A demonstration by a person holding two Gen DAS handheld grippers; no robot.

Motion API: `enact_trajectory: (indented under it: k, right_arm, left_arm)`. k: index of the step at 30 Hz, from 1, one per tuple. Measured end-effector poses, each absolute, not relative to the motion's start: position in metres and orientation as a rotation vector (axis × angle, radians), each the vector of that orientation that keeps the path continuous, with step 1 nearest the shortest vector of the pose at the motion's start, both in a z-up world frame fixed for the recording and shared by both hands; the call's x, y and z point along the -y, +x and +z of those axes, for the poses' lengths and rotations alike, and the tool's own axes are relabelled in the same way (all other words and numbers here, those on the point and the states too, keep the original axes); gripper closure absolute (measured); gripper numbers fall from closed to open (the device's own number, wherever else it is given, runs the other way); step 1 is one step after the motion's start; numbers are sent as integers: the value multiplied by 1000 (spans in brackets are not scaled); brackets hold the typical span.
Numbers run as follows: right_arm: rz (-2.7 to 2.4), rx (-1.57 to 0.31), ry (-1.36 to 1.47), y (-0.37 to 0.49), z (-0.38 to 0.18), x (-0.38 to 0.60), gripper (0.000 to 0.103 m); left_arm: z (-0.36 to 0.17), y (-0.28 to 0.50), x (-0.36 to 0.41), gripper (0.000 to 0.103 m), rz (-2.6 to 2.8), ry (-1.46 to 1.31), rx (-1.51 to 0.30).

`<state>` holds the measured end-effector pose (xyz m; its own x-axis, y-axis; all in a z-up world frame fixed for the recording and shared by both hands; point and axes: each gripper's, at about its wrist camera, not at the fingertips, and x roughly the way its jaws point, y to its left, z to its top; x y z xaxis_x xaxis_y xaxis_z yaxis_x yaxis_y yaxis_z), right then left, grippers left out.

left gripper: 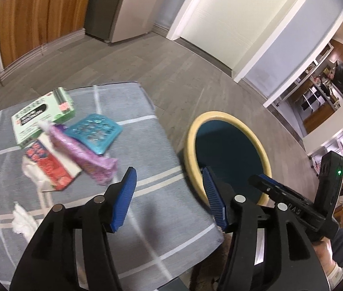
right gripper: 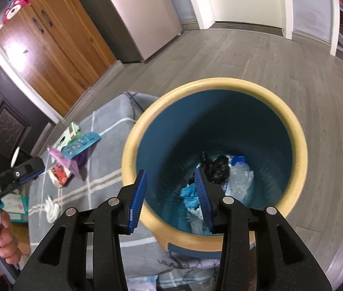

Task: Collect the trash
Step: 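Move both grippers back over the stool and grasp white tissues with the left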

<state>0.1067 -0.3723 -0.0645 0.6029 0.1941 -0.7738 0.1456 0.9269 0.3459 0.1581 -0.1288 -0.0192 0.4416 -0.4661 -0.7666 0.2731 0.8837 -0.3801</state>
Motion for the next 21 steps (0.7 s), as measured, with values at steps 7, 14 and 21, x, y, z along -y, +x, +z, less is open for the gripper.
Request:
enact_trajectory:
  k: [7, 14, 21]
  right_arm:
    - [68, -923, 367, 112, -59, 351, 45]
    - [108, -930, 343, 117, -57, 327, 45]
    - [144, -936, 321, 121, -54, 306, 45]
  left_arm:
    - [-24, 150, 85, 45, -395, -224, -1021]
    - [-28, 139, 44, 45, -335, -245, -1018]
    - [-33, 128, 11, 44, -274, -244, -1020]
